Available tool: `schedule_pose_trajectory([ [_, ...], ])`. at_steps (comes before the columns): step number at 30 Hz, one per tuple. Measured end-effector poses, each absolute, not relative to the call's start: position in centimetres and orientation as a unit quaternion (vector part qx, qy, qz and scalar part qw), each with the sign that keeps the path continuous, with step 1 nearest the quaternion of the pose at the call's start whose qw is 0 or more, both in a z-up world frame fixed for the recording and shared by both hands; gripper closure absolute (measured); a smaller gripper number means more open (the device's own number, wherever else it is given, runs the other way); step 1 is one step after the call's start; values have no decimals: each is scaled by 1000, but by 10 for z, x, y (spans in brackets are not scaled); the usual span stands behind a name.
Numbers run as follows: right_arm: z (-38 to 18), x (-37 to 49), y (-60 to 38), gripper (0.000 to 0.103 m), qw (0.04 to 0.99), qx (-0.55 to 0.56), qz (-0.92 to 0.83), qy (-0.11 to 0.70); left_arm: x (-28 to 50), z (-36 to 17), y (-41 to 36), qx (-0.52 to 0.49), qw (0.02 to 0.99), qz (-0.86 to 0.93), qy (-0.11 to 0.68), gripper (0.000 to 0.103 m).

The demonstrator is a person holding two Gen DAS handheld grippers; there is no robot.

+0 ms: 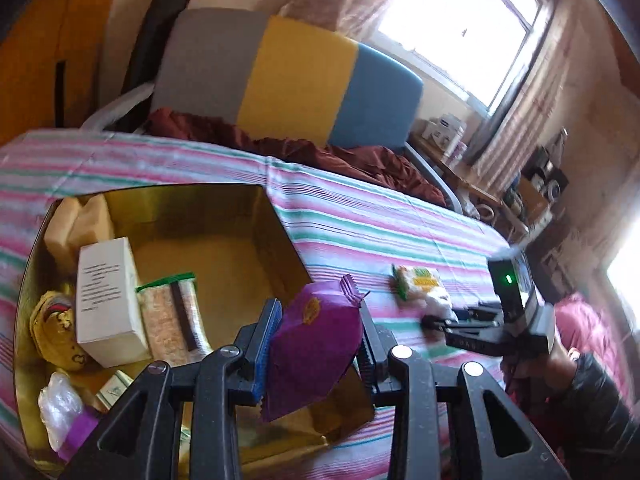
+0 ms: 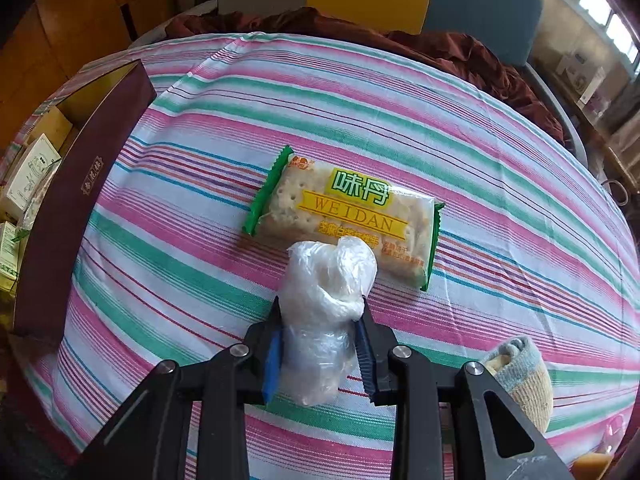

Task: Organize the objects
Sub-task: 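Carry the purple packet into the gold tray and open the left tool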

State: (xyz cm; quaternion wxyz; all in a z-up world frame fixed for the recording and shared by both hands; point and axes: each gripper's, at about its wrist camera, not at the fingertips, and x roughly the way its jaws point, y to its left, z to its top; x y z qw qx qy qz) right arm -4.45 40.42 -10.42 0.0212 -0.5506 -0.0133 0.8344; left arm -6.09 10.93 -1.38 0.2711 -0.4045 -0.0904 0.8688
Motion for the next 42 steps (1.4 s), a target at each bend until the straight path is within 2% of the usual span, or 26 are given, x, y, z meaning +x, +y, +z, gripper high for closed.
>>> schedule_pose_trajectory([
  [3, -104, -44, 403, 71, 22, -550, 835, -19, -84, -14, 88, -416, 254, 863, -131, 68],
  [7, -103, -44, 402, 70, 22, -550, 835, -21, -114, -16, 76, -429, 232, 861, -146, 68],
  [23, -104, -44, 401, 69, 17, -548, 835, -34, -193, -68, 92, -495, 132, 858, -40, 67],
  [24, -104, -45, 402, 69, 16, -548, 835, -34, -194, -70, 91, -497, 126, 857, -40, 66],
  [26, -104, -45, 402, 69, 17, -548, 835, -34, -196, -75, 89, -501, 126, 855, -42, 59],
  [42, -103, -43, 401, 68, 17, -547, 836, -39, -119, -30, 73, -404, 105, 908, -27, 58],
])
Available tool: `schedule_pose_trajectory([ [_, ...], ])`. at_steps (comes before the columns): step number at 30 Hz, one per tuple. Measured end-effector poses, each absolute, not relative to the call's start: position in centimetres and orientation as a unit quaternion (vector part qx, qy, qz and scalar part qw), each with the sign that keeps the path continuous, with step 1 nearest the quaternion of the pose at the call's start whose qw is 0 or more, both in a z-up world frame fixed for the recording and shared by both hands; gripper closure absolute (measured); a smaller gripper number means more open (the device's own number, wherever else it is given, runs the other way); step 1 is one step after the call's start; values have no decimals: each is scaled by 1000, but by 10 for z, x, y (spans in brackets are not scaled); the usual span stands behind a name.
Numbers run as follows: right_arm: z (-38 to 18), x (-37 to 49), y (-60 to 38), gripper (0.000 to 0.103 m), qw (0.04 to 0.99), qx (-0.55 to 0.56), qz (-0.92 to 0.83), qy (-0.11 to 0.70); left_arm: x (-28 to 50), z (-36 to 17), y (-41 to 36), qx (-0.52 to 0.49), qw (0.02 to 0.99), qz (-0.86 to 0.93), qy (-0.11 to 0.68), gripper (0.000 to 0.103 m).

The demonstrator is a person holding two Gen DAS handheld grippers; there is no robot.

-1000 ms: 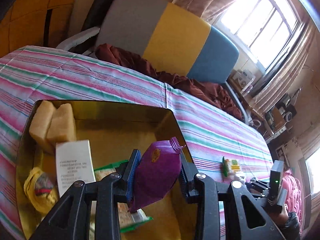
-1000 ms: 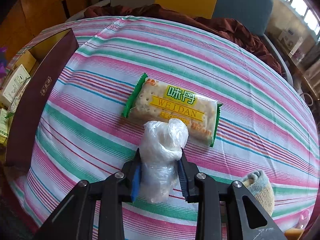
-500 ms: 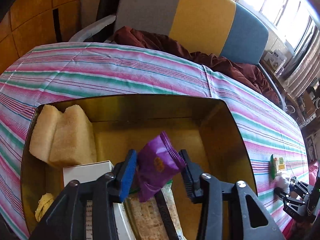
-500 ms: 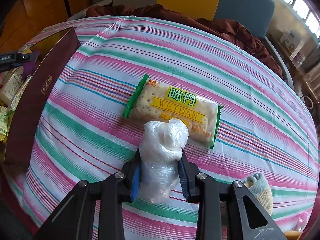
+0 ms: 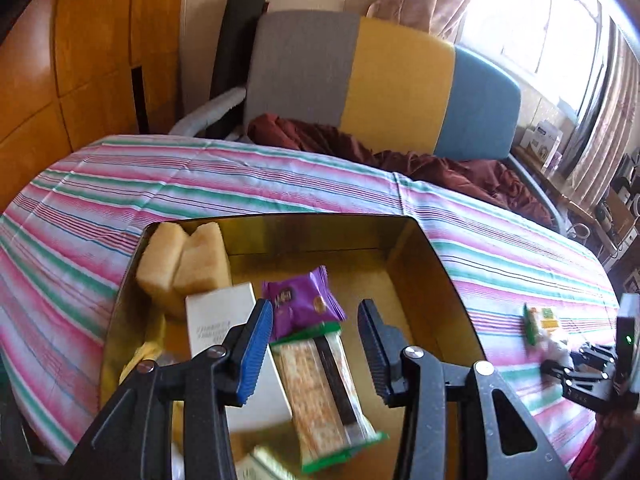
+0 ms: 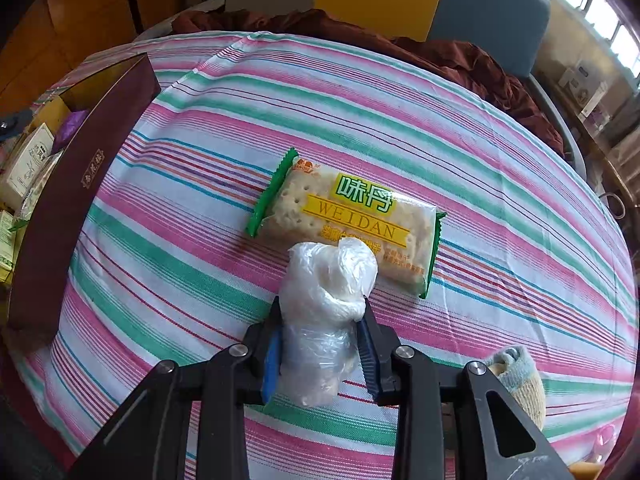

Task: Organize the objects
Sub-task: 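Carry the purple packet into the gold tray and open the left tool, then carry the plastic bag into the gold tray and open the right tool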

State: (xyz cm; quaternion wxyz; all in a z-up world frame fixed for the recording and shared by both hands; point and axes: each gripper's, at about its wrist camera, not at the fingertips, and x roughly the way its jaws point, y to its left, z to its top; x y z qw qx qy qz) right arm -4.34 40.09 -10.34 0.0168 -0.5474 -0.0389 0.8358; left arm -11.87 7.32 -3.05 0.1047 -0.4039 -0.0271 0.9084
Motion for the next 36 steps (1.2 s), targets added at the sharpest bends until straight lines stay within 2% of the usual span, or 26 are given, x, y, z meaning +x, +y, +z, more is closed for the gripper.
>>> schedule_pose_trajectory([
  [11, -104, -42, 393, 70, 30, -544, 836, -64, -62, -8, 71, -357, 116, 927, 12, 58],
  [19, -102, -43, 386, 71, 56, -546, 833, -68, -44, -3, 64, -346, 124, 930, 12, 58],
  [30, -67, -38, 354, 71, 36, -499, 865, 33, -40, -11, 49, -352, 118, 928, 5, 58],
  [36, -40, -46, 306, 71, -21, -468, 883, 38, -40, -14, 43, -354, 115, 928, -3, 58],
])
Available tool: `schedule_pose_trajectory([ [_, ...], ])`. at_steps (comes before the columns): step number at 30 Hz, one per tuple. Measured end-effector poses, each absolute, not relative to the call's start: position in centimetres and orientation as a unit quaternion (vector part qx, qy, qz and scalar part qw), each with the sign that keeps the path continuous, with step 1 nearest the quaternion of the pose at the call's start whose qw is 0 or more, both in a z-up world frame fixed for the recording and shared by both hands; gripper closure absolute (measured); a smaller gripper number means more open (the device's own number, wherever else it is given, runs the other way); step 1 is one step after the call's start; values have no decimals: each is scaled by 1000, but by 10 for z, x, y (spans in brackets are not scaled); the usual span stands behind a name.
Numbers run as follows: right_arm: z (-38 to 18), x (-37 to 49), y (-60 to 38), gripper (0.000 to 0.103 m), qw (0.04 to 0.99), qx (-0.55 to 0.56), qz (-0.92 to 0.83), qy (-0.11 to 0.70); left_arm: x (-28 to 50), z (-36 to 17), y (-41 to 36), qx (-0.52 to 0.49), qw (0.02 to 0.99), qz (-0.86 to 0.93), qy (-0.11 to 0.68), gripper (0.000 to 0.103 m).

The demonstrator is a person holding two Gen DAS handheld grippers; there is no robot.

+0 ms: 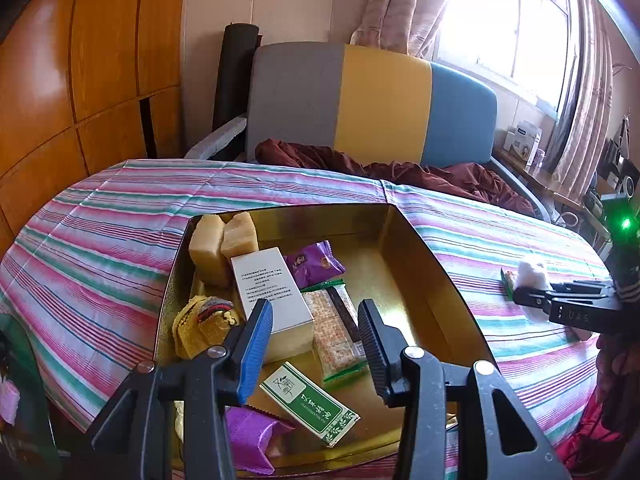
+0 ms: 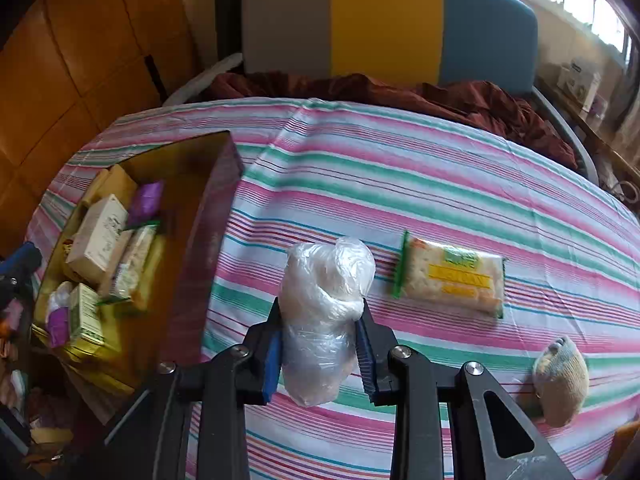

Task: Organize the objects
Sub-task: 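Carry the plastic bag into the gold tray and open the right tool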

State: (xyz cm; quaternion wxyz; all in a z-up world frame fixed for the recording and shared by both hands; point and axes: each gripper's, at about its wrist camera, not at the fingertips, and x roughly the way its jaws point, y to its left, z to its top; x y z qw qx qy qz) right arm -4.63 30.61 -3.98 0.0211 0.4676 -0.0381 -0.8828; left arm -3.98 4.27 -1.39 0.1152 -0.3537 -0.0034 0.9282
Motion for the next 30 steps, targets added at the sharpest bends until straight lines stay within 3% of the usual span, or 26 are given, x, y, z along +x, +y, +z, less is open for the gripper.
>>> schedule_pose_trajectory([
  [14, -24, -94, 200, 70, 116, 457, -882, 10, -44, -17, 25, -359, 103, 927, -20, 58],
  [30, -65, -164, 167, 68, 79, 493, -863, 73, -52, -30, -2, -377, 83, 921, -43, 59],
])
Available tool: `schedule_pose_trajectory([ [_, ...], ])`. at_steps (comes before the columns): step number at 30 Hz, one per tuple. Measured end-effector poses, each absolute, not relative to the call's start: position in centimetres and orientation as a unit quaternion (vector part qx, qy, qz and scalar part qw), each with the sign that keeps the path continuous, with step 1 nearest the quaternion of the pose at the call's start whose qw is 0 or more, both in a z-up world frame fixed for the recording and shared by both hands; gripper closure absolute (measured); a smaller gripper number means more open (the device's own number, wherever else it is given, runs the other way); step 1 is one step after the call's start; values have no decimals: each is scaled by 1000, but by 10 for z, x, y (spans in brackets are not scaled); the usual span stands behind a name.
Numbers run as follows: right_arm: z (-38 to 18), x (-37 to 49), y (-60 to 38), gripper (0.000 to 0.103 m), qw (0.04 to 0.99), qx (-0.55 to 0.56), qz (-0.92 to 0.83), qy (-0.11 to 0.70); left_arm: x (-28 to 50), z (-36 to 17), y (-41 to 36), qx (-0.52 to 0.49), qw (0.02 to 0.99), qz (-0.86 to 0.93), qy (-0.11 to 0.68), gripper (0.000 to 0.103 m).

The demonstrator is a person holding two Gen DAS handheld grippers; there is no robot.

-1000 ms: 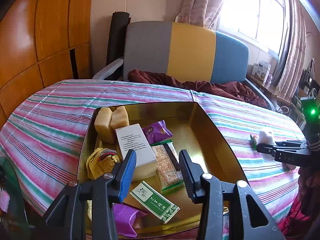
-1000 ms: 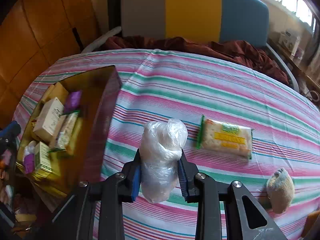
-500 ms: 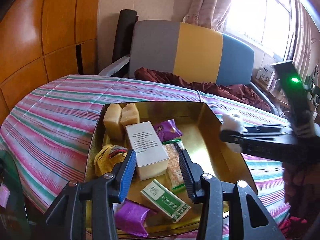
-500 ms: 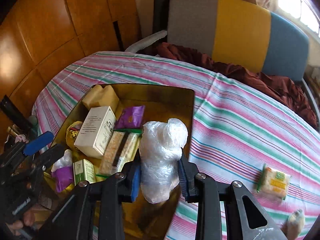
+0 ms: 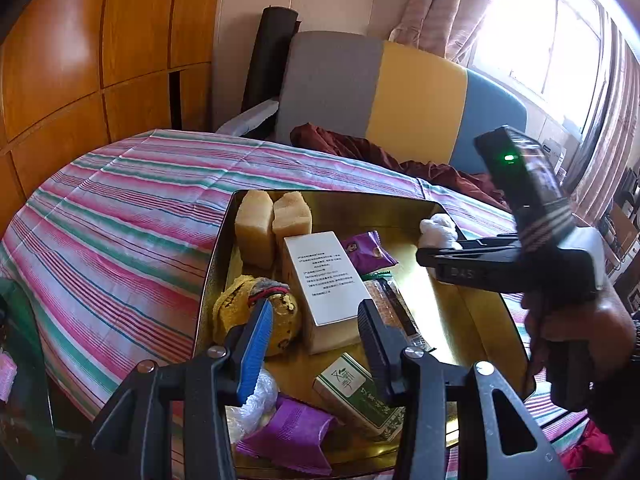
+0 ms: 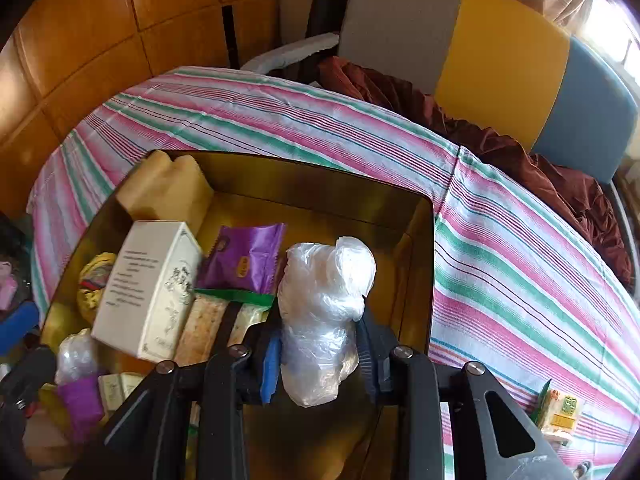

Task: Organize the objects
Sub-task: 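Carry the plastic bag into the gold tray and open the right tool, then move both tools back toward the WEIDAN cracker packet and white sock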

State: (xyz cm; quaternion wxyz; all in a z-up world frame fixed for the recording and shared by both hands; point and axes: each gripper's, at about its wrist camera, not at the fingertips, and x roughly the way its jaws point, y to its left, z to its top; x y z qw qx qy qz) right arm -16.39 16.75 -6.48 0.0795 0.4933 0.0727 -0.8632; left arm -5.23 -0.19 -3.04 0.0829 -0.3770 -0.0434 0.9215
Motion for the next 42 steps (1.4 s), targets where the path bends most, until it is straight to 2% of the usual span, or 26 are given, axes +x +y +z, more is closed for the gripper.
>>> schedule_pose_trajectory([
  [3, -72, -172, 165, 64, 70, 497, -861, 78, -52, -30, -2, -377, 82, 922, -42, 59],
  [5, -72, -172, 164, 47, 65, 492, -865, 78, -52, -31, -3, -379, 80, 921, -43, 58],
  [7, -70, -169, 166, 37, 67, 486, -869, 71, -53, -32, -5, -380, 77, 921, -45, 59],
  [8, -69, -167, 167, 35, 67, 483, -870, 69, -53, -32, -5, -381, 77, 920, -45, 59],
  [18, -52, -138, 185, 33, 69, 463, -883, 30, -47, -27, 4, -376, 86, 922, -37, 58],
  [27, -24, -99, 231, 20, 55, 430, -901, -13, -39, -15, 21, -365, 107, 925, -19, 58],
  [35, -8, -61, 308, 18, -12, 413, -910, -29, -32, -10, 51, -363, 145, 920, 14, 58],
  [42, 5, -24, 412, 17, -123, 387, -910, -83, -26, -7, 93, -364, 192, 909, 58, 58],
])
